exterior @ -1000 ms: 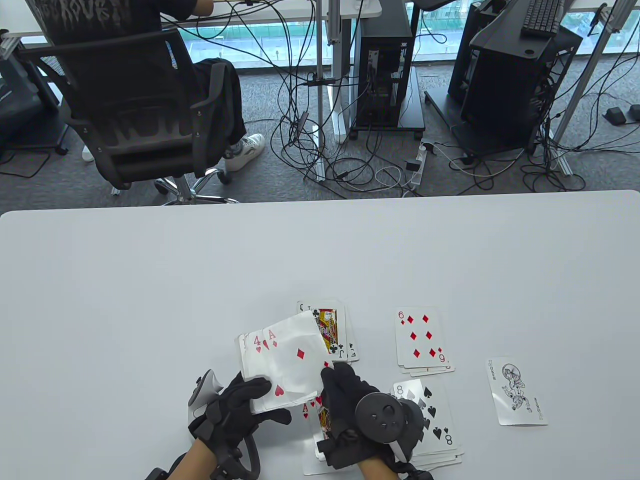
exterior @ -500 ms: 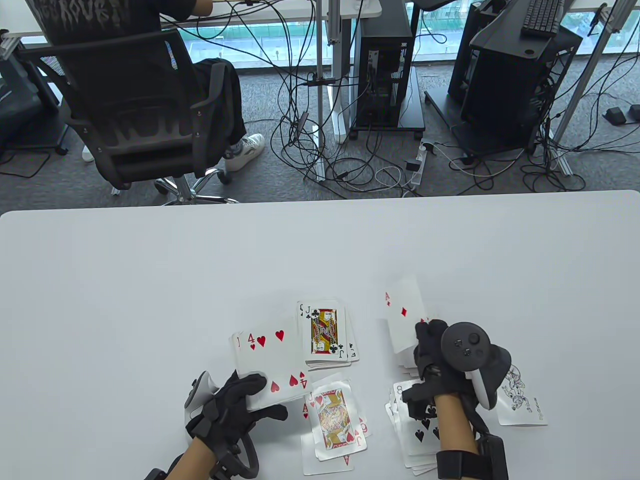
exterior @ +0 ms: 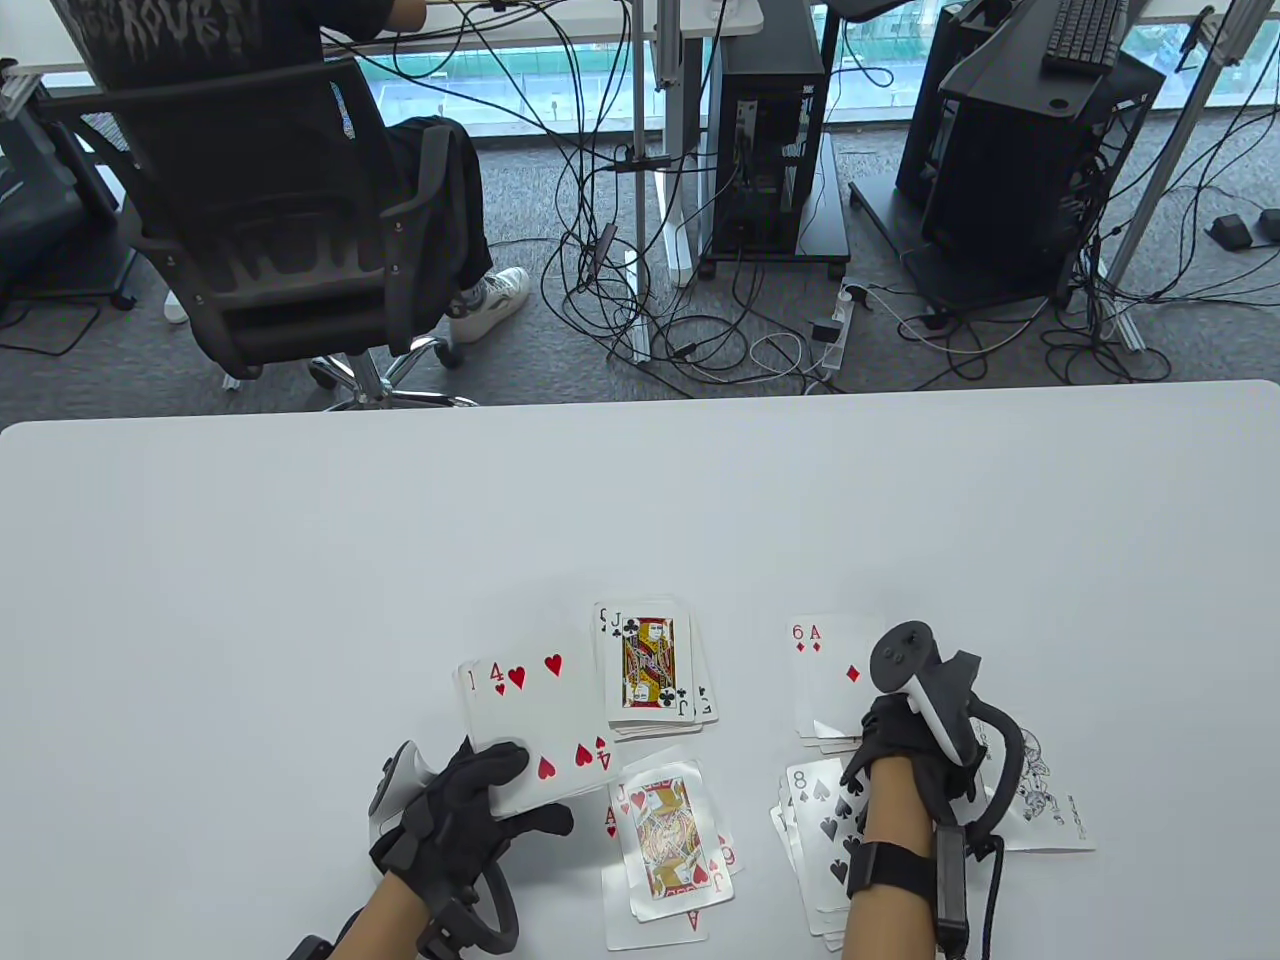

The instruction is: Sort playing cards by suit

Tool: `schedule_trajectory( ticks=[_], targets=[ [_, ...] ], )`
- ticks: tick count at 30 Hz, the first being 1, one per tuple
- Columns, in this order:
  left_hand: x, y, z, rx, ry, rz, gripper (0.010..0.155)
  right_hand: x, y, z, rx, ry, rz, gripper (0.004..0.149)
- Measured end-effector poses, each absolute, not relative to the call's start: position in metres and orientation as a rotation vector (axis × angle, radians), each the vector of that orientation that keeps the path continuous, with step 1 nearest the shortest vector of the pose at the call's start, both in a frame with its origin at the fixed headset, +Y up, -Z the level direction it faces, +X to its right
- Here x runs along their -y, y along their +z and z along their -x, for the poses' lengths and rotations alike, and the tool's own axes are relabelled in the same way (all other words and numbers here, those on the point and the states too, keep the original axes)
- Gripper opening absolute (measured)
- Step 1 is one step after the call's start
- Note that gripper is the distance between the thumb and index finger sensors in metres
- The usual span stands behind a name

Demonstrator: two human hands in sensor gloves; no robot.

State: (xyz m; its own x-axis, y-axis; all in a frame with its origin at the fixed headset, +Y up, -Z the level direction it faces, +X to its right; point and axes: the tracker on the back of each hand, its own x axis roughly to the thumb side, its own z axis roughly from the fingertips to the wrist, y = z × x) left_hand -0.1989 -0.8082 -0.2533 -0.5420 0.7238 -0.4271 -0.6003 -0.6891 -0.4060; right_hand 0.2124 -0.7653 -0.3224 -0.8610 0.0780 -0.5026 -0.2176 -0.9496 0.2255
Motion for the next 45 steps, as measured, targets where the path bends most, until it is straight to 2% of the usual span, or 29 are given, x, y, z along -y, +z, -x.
schedule_trajectory(
  ticks=[2,8,13,21,26,32,40,45],
  targets=[
    [0.808,-0.253,0.199,0.267,2.226,0.744,0.050,0.769,-0.324,-0.209,-0.493,2.879,0.758,0.048],
    [0.811,-0.253,0.198,0.250,2.220,0.748,0.050,0.770,-0.325,-0.197,-0.469,3.030,0.747,0.050],
    [0.810,-0.254,0.199,0.252,2.212,0.736,0.050,0.751,-0.320,-0.187,-0.268,3.096,0.693,0.053],
    [0.811,-0.254,0.200,0.254,2.201,0.738,0.050,0.707,-0.298,-0.152,0.032,2.900,0.315,0.053],
    [0.811,-0.254,0.200,0.255,2.191,0.745,0.051,0.693,-0.275,-0.124,0.173,2.700,0.070,0.054],
    [0.813,-0.252,0.199,0.256,2.180,0.761,0.051,0.705,-0.250,-0.081,0.168,2.510,-0.164,0.061],
    [0.808,-0.251,0.195,0.305,2.159,0.776,0.050,0.733,-0.234,-0.041,0.039,2.469,-0.362,0.083],
    [0.808,-0.252,0.193,0.317,2.137,0.787,0.050,0.739,-0.231,-0.034,0.143,2.396,-0.403,0.076]
  ],
)
